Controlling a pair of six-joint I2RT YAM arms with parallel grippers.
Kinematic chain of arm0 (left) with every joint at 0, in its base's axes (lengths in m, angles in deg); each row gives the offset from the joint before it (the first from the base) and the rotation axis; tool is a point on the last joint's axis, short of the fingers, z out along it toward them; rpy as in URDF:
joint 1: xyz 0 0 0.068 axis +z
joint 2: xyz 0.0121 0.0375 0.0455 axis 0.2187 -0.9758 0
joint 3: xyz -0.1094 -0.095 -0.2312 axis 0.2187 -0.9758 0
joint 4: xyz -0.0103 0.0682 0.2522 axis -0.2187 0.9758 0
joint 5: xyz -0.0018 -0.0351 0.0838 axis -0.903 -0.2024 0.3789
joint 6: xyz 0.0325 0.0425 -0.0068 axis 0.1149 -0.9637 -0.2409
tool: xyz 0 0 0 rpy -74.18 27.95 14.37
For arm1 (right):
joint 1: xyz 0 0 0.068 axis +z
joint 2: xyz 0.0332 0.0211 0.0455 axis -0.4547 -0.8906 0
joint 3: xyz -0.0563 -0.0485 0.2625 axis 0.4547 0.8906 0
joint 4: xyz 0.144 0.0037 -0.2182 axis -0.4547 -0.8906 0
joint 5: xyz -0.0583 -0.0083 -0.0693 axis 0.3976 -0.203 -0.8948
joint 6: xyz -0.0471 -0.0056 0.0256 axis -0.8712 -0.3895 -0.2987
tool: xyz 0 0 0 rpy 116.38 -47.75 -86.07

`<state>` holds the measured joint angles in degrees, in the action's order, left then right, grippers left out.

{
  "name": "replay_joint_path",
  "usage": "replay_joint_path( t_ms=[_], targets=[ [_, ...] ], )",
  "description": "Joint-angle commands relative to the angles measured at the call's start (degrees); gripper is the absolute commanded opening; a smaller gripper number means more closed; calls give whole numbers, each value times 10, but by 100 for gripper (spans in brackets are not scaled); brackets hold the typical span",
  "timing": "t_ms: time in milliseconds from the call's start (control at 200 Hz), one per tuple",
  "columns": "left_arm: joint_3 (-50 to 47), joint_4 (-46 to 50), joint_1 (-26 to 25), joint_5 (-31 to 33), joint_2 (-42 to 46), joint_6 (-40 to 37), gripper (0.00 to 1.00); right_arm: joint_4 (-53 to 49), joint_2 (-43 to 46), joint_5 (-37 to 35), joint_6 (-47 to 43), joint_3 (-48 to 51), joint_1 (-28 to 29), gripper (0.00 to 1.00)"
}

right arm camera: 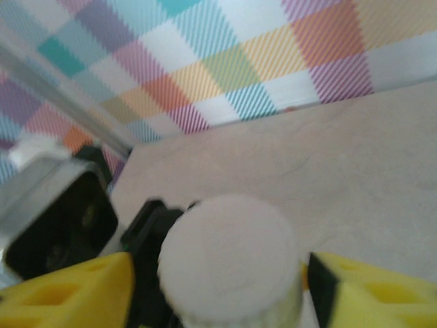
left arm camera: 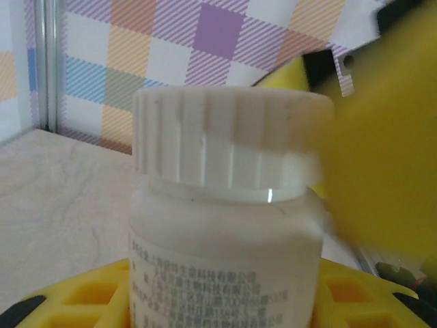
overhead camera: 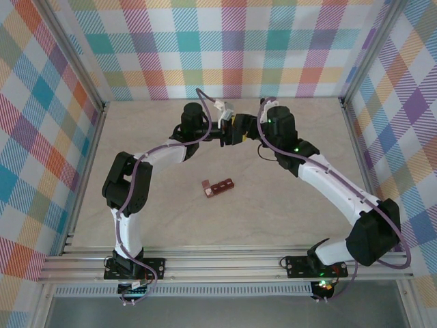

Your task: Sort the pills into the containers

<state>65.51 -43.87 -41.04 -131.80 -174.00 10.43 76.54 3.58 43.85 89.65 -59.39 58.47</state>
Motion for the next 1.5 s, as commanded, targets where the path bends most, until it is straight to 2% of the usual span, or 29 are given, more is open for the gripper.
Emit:
replay_joint_path(
  t_ms=[0, 200, 350, 575, 925, 1495],
  targets=[
    [11, -38, -3, 7, 13, 0, 0, -46, 2, 107, -59, -46, -19, 79],
    [6, -34, -2, 7, 18, -6, 0, -61, 35, 224, -111, -43, -90, 82],
    [4, -34, 0, 3, 20, -7, 0, -74, 16, 329, -133, -61, -146, 80],
    [5, -32, 0, -2, 18, -6, 0, -126, -58, 426, -168, -143, -158, 77],
    [11, -30, 0, -5, 15, -5, 0, -134, -103, 446, -169, -174, -158, 73],
    [20, -32, -2, -6, 6, 1, 0, -142, -113, 452, -171, -171, -157, 49]
  ],
)
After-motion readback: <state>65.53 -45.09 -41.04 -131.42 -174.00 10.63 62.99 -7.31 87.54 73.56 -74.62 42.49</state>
